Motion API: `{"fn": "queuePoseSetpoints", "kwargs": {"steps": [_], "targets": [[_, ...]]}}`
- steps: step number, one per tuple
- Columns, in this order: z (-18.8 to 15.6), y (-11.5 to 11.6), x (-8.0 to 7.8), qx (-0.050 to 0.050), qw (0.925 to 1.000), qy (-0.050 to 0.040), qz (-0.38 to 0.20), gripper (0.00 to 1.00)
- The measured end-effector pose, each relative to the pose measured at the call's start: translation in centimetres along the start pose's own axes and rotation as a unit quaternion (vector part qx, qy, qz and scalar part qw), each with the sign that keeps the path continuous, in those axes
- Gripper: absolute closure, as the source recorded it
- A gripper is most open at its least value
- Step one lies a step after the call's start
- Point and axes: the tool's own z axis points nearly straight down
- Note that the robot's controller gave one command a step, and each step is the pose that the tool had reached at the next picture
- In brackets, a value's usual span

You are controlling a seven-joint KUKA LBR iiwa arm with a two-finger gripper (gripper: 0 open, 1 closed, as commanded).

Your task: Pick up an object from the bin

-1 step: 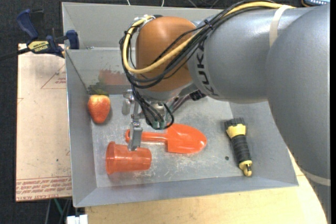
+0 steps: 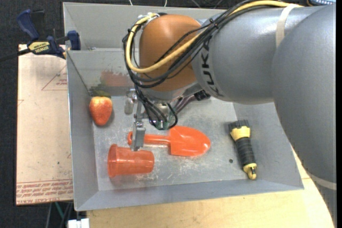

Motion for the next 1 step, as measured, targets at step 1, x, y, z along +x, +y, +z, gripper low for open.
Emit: {"fn": "queuePoseSetpoints", "kwargs": {"steps": [1], "targets": [[10.95, -8.60, -1.29, 0.000, 0.9973, 0.0009, -0.073, 0.00]]}}
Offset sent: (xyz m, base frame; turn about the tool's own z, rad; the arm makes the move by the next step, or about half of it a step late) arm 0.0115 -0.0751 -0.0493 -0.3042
